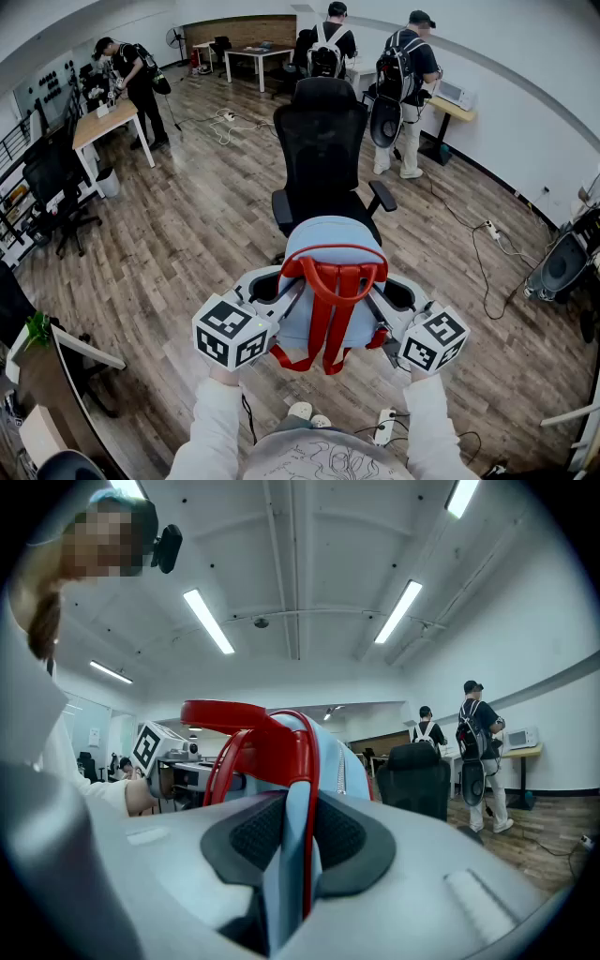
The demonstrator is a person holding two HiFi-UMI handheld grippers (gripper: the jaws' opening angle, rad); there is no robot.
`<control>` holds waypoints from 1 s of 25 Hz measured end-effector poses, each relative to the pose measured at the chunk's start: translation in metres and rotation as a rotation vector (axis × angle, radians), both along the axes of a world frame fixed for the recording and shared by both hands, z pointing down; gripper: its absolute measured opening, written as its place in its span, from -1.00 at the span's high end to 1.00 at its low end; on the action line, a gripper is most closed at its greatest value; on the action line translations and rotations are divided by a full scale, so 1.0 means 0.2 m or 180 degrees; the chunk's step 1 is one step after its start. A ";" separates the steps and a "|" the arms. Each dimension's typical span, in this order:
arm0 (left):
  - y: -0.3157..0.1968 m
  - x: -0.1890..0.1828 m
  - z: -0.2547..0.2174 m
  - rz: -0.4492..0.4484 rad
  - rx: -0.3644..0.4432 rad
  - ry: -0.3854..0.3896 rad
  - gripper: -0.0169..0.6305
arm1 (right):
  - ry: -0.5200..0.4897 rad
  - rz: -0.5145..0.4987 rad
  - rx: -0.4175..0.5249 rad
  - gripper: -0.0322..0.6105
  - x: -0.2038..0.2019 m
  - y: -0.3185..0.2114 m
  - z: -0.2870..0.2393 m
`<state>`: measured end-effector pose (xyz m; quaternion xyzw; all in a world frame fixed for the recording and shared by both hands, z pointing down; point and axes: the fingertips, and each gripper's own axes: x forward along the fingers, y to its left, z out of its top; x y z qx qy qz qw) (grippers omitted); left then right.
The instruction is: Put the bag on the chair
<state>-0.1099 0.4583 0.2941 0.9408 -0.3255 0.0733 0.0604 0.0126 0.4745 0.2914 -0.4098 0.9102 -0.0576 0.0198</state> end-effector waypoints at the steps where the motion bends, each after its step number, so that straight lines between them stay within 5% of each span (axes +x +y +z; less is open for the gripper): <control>1: -0.01 0.00 0.00 -0.0001 -0.0001 0.0003 0.68 | 0.0001 0.0002 0.0003 0.63 0.00 -0.01 0.00; 25: -0.25 -0.08 0.07 0.0096 0.0017 -0.0078 0.68 | 0.0003 0.0159 -0.0047 0.61 -0.08 -0.24 0.08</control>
